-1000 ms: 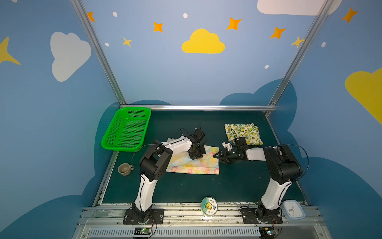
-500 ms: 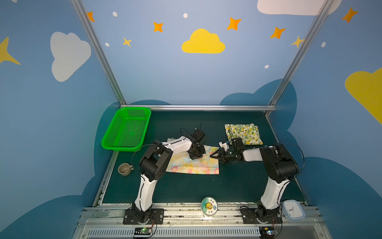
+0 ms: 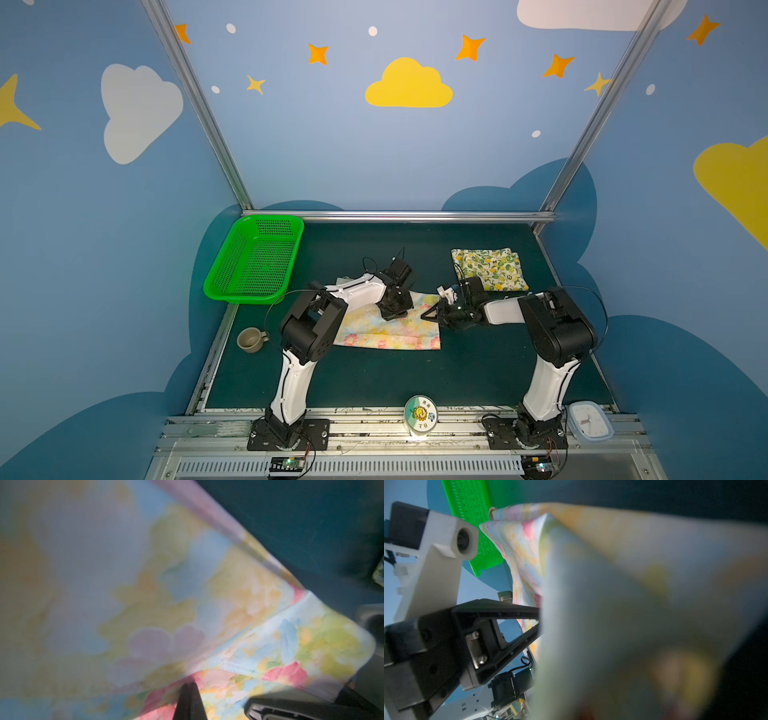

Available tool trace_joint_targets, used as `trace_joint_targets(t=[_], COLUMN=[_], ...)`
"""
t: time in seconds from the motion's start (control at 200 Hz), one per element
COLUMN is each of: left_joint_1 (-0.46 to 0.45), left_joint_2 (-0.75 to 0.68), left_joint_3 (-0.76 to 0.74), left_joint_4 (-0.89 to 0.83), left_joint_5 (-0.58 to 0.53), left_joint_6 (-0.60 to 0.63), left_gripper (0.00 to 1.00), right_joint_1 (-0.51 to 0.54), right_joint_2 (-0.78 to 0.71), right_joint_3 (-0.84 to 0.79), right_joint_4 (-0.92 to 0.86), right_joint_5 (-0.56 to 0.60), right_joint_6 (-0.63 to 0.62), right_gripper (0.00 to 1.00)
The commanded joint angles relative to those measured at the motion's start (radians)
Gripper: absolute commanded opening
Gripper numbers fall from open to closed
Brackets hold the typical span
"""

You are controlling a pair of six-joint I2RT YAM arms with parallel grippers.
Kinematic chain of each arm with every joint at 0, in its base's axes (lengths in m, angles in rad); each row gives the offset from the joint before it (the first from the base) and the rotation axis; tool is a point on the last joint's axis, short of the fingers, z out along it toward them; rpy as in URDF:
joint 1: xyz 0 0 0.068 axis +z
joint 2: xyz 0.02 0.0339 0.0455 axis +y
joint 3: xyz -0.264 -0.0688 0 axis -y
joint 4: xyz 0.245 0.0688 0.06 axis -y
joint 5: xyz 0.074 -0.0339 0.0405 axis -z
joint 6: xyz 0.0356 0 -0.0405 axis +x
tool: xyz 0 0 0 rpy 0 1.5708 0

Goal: Fold and stack the skirts

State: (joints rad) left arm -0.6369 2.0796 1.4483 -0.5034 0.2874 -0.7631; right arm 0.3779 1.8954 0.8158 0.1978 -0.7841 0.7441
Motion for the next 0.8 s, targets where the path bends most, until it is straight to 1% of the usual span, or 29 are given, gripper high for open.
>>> trace_joint_targets(t=[0.0, 0.085, 0.195, 0.355, 0.536, 0.631, 0.791], left_joint_1=[0.007, 0.023, 0.069, 0.156, 0.238, 0.250, 0.247], left_joint_2=[-0.013, -0.041, -0.096, -0.203, -0.327, -0.375, -0.412], left_joint_3=[-0.001, -0.004, -0.028, -0.109, -0.251, -0.319, -0.418], left_joint_4=[-0.030, -0.030, -0.030, -0.020, 0.019, 0.055, 0.139], left_joint_5=[-0.016, -0.029, -0.039, -0.048, -0.048, -0.044, -0.015], left_joint_6=[0.010, 0.018, 0.027, 0.042, 0.028, 0.013, -0.034], left_gripper=[0.04, 0.04, 0.04, 0.04, 0.04, 0.04, 0.04], right_joint_1=[0.018, 0.013, 0.010, 0.002, -0.002, -0.002, -0.002], right_joint_2=[-0.011, -0.040, -0.090, -0.133, -0.157, -0.149, -0.148], right_joint_3=[0.000, 0.017, 0.063, 0.197, 0.369, 0.458, 0.556], right_joint_4=[-0.121, -0.174, -0.299, -0.579, -0.883, -1.025, -1.165], right_joint_5=[0.064, 0.068, 0.089, 0.125, 0.223, 0.274, 0.340], right_joint_6=[-0.003, -0.023, -0.076, -0.190, -0.308, -0.355, -0.399], right_gripper=[0.00, 0.00, 0.00, 0.00, 0.00, 0.00, 0.00])
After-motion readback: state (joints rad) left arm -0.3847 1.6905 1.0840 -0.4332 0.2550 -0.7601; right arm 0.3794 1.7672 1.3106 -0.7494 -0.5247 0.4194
